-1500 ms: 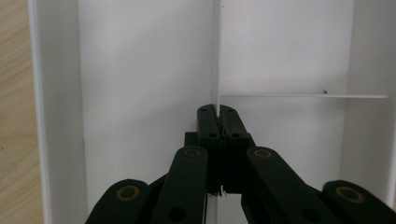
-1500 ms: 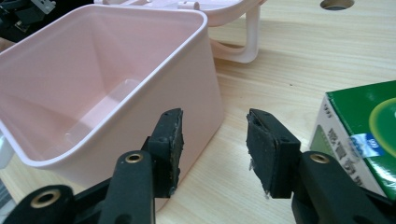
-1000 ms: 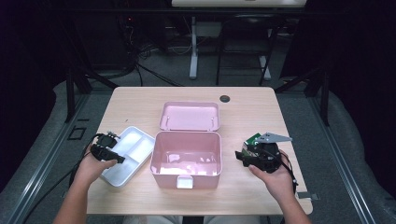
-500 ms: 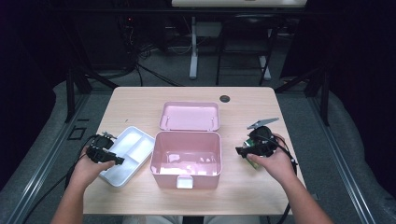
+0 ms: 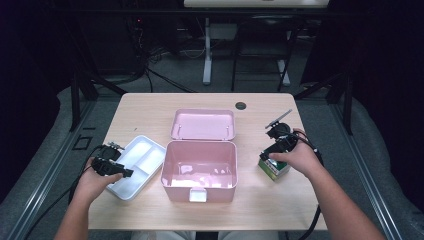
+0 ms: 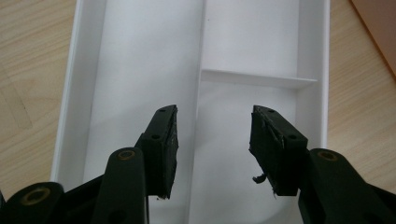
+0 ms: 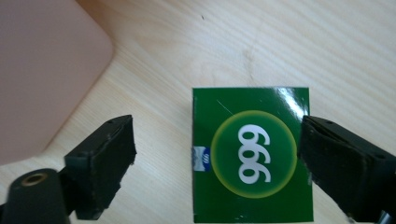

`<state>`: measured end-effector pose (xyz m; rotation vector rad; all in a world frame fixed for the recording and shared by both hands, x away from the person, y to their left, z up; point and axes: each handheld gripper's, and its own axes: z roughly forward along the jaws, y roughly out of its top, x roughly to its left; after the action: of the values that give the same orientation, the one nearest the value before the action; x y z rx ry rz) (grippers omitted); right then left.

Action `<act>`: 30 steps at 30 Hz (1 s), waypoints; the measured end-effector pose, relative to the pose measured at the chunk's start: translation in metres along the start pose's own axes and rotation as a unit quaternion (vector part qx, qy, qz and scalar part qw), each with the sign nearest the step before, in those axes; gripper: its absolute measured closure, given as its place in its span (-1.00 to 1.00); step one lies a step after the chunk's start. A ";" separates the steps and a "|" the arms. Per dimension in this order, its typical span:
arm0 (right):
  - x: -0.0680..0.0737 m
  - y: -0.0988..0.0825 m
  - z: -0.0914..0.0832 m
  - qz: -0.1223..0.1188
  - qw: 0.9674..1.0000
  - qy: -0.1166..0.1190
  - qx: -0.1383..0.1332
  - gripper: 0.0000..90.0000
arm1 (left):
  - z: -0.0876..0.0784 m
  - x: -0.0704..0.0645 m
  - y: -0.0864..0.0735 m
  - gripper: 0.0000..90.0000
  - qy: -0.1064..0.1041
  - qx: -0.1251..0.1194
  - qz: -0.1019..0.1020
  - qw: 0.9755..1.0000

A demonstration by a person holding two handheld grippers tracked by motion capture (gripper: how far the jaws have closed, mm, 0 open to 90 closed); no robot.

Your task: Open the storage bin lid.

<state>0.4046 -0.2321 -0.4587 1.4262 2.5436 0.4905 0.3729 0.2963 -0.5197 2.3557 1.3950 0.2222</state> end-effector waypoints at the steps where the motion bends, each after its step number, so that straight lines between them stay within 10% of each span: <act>1: -0.003 0.001 0.001 0.002 1.000 0.000 0.010 -0.80 | 0.000 0.000 0.000 0.15 -0.001 0.000 -0.001 1.000; 12: -0.024 0.008 0.025 0.014 0.993 0.011 0.114 -0.91 | 0.002 0.001 -0.001 0.14 -0.006 0.000 -0.003 1.000; 30: -0.036 0.005 0.040 0.021 0.990 0.036 0.138 -0.74 | 0.000 0.003 -0.002 0.12 -0.010 -0.005 -0.009 1.000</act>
<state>0.4397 -0.2525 -0.4937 1.5808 2.7288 0.2019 0.3726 0.2999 -0.5210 2.3313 1.4010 0.1984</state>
